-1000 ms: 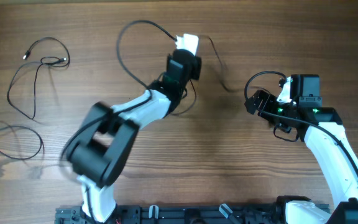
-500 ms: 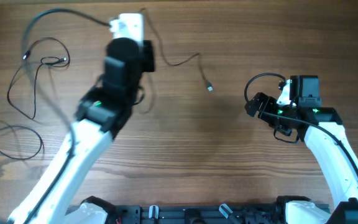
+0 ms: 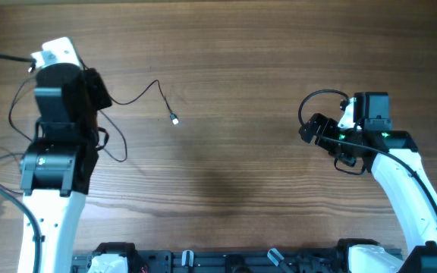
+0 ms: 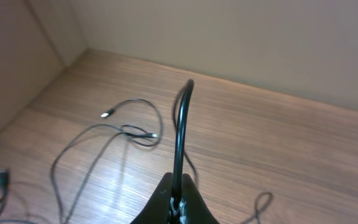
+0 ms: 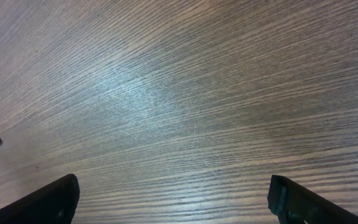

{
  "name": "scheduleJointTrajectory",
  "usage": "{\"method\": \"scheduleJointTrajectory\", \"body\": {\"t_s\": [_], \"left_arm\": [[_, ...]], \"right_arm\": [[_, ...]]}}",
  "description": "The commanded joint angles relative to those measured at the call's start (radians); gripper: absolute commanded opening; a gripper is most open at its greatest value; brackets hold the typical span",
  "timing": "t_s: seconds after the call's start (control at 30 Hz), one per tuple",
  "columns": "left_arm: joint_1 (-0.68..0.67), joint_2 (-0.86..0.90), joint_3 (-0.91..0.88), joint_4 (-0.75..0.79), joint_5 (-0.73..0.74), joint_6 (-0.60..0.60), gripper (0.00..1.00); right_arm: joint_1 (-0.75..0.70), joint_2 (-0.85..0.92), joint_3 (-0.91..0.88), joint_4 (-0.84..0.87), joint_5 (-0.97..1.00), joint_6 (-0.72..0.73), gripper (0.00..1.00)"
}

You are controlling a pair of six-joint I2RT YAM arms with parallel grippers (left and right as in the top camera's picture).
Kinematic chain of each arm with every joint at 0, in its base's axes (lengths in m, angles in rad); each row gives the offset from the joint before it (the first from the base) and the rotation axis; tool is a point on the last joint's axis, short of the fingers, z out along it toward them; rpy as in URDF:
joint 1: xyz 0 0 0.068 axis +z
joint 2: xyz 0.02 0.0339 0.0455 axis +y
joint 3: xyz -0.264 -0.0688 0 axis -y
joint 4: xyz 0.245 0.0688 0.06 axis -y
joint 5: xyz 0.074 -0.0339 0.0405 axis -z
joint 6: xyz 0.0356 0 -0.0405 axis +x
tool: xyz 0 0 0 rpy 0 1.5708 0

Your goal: Untangle cables

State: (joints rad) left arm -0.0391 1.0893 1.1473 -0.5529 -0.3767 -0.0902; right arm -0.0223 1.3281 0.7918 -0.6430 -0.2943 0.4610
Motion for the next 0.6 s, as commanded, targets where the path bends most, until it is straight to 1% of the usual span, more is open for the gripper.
{"method": "scheduleJointTrajectory", "body": {"t_s": [0.0,0.17,0.27,0.4,0.57], "left_arm": [[0.042,-0.077,-0.001,0.014,-0.069,0.005,0.04],[0.093,-0.205,-0.001,0.025,-0.192,0.004,0.04],[0.121,-0.268,-0.001,0.048,-0.227,0.005,0.04],[0.146,-0.304,-0.001,0.078,-0.22,0.004,0.04],[0.146,-0.246,-0.001,0.051,-0.08,0.004,0.04]], "right_arm": [[0.005,-0.01,0.005,0.002,0.01,0.01,1.0],[0.005,-0.01,0.005,-0.002,0.01,0.01,1.0],[0.005,-0.01,0.005,-0.002,0.01,0.01,1.0],[0.005,-0.01,0.005,-0.006,0.009,0.01,1.0],[0.005,-0.01,0.005,-0.009,0.01,0.01,1.0]]}}
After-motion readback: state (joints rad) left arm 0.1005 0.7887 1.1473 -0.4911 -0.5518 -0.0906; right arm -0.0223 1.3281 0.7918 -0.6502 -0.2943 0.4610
